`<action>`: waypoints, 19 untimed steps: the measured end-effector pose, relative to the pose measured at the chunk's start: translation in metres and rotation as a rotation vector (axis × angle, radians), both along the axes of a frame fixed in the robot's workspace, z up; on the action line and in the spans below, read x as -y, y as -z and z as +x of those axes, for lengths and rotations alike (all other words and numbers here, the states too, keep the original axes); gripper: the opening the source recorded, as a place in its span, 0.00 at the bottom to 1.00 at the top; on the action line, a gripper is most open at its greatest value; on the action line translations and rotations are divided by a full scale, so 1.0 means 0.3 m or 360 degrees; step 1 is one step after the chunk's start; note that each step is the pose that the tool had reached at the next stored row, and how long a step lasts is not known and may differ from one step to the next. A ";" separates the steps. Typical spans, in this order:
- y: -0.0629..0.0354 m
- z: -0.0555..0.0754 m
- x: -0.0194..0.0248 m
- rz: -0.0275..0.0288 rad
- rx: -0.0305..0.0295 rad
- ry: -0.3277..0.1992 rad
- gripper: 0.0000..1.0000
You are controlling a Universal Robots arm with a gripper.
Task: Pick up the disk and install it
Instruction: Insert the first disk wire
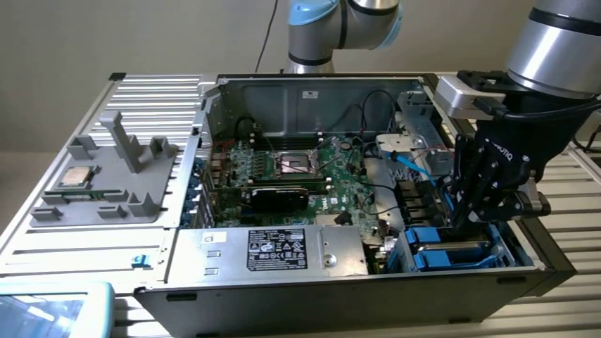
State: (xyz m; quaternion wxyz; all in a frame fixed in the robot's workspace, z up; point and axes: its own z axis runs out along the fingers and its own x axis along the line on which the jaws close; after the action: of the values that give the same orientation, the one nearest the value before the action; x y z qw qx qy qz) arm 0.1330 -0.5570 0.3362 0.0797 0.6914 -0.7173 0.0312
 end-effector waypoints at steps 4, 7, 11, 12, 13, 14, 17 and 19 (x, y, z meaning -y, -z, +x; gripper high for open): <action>0.001 -0.003 0.000 -0.00004 0.00048 0.0002 0.16; 0.004 -0.004 0.000 -0.00004 0.00076 0.0002 0.16; 0.005 -0.004 0.000 -0.00005 0.00085 0.0002 0.16; 0.005 -0.005 0.000 -0.00009 0.00090 0.0002 0.16; 0.006 -0.006 0.000 -0.00017 0.00093 0.0002 0.16; 0.006 -0.007 0.000 -0.00024 0.00095 0.0002 0.16; 0.007 -0.006 0.000 -0.00035 0.00114 0.0002 0.16; 0.009 -0.007 0.000 -0.00064 0.00133 0.0002 0.16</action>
State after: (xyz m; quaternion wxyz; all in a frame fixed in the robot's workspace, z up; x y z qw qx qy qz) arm 0.1310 -0.5570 0.3334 0.0781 0.6907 -0.7180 0.0355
